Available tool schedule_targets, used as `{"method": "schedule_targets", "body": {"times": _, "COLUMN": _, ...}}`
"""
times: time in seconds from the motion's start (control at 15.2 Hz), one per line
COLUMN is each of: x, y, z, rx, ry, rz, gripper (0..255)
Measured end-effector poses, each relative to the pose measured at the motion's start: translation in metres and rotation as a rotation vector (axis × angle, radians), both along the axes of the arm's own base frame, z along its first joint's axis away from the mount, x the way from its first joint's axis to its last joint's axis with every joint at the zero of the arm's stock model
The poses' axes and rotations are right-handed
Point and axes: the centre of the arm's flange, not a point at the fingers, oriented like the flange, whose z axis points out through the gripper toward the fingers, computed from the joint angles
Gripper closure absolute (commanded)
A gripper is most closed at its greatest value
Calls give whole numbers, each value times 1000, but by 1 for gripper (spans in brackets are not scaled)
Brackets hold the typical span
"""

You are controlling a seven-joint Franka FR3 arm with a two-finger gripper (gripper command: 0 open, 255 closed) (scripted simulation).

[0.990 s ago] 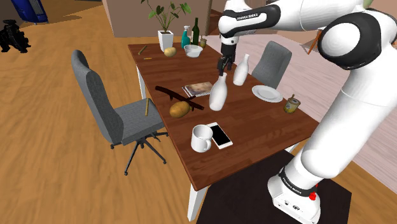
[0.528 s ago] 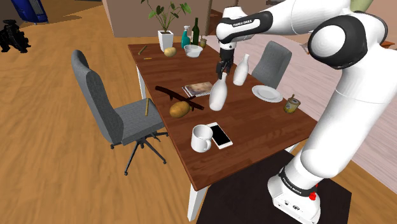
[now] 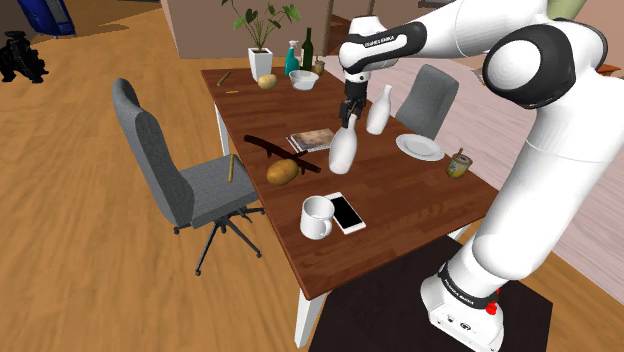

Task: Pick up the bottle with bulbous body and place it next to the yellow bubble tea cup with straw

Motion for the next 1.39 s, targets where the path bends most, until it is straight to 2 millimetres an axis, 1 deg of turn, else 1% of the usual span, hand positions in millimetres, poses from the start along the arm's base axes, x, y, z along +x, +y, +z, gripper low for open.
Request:
{"method": "schedule_targets", "body": {"times": 0.07, "x": 0, "y": 0, "z": 0, "rx": 0, "ry": 0, "rz": 0, "gripper": 255}}
{"method": "schedule_targets", "body": {"times": 0.79, "x": 0, "y": 0, "z": 2, "rx": 0, "ry": 0, "rz": 0, "gripper": 255}}
{"method": "schedule_targets", "body": {"times": 1.39, "x": 0, "y": 0, "z": 47, "rx": 0, "ry": 0, "rz": 0, "gripper": 255}}
